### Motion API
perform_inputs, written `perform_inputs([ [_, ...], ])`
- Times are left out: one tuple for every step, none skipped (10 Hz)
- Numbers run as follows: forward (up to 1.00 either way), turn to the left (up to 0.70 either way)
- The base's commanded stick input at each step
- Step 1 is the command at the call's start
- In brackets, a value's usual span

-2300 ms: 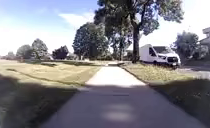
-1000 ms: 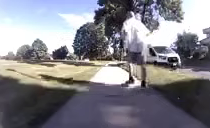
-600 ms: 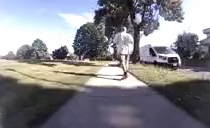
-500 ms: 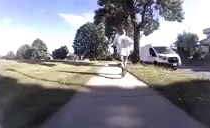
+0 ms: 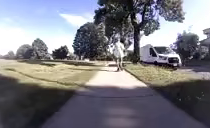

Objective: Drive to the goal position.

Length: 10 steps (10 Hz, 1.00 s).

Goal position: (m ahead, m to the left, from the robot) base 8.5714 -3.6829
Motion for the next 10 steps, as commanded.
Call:
perform_inputs([
  [0.07,0.00],
  [0.08,0.00],
  [0.07,0.00],
  [0.07,0.00],
  [0.08,0.00],
  [0.07,0.00],
  [0.26,0.00],
  [1.00,0.00],
  [1.00,0.00],
  [1.00,0.00],
])
